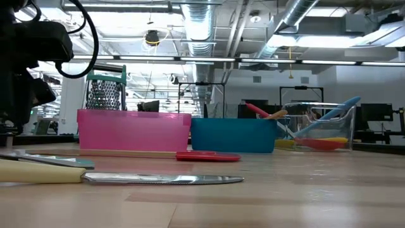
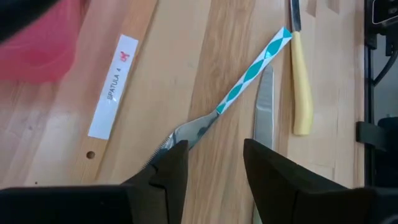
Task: Pick & Place Kitchen Items
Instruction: Put the red spatula into the blue bin
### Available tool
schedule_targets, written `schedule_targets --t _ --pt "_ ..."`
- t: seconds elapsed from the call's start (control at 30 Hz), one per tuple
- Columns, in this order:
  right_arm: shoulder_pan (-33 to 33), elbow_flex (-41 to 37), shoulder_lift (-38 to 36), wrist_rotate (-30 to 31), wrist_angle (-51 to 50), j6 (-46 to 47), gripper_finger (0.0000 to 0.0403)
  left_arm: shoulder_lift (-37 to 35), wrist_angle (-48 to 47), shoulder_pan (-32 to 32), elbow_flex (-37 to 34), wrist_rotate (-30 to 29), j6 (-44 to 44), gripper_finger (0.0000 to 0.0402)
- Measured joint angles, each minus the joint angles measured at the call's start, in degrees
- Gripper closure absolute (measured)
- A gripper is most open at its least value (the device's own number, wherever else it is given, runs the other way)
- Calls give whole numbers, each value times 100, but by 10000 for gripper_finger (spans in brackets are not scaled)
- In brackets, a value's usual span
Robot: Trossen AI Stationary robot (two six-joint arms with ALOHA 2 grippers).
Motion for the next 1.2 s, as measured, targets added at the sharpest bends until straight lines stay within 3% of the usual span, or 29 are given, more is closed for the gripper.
schedule_targets --t 0.57,0.93,1.2 --pt "150 0 -108 -20 1553 -146 92 0 -7 -1 0 -372 508 261" --pt "189 0 -169 -5 1605 -115 92 32 -27 387 0 -470 1551 261" --pt "187 0 -172 -4 1575 -96 92 581 -15 707 -2 -588 2200 261"
